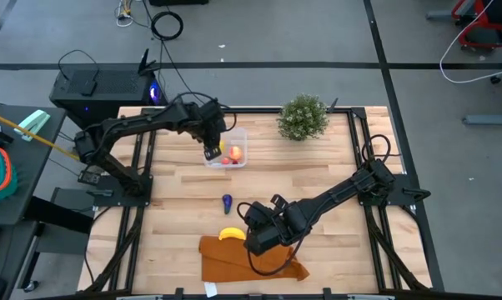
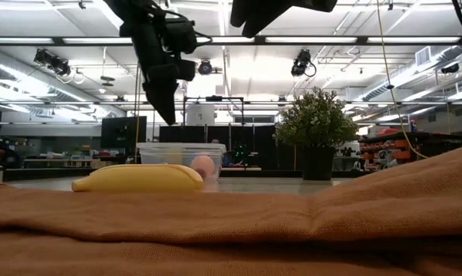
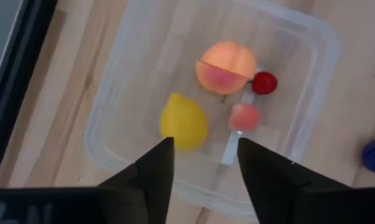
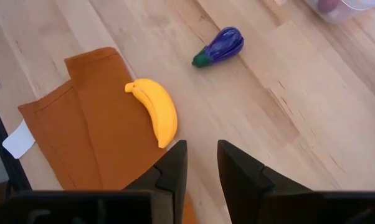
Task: Pick and placing Produce into tupperware
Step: Put the banana into the container
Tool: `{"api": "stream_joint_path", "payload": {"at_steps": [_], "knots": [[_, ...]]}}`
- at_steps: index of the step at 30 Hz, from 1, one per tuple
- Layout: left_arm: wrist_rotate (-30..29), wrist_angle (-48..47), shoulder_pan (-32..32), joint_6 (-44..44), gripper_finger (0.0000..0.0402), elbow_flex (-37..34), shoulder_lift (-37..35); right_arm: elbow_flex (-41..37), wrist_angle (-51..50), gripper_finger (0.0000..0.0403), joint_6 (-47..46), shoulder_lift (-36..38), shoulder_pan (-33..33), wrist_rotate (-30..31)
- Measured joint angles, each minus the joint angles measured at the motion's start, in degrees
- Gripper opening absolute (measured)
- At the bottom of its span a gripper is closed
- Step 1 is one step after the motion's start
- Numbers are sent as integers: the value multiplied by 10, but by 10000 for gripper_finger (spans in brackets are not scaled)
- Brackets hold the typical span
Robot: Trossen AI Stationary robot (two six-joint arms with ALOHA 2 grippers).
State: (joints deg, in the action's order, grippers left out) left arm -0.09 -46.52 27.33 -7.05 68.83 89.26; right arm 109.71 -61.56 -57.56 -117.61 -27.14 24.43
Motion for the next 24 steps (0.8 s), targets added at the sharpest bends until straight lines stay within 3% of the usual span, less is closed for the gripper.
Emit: {"api": "stream_joint_path", "payload": {"at_steps": [11, 24], "knots": [[1, 1, -7, 0, 126, 0, 0, 0, 0, 95, 0, 0, 2, 3], [0, 0, -9, 0, 113, 0, 0, 0, 0, 95, -14, 0, 1, 6]]}}
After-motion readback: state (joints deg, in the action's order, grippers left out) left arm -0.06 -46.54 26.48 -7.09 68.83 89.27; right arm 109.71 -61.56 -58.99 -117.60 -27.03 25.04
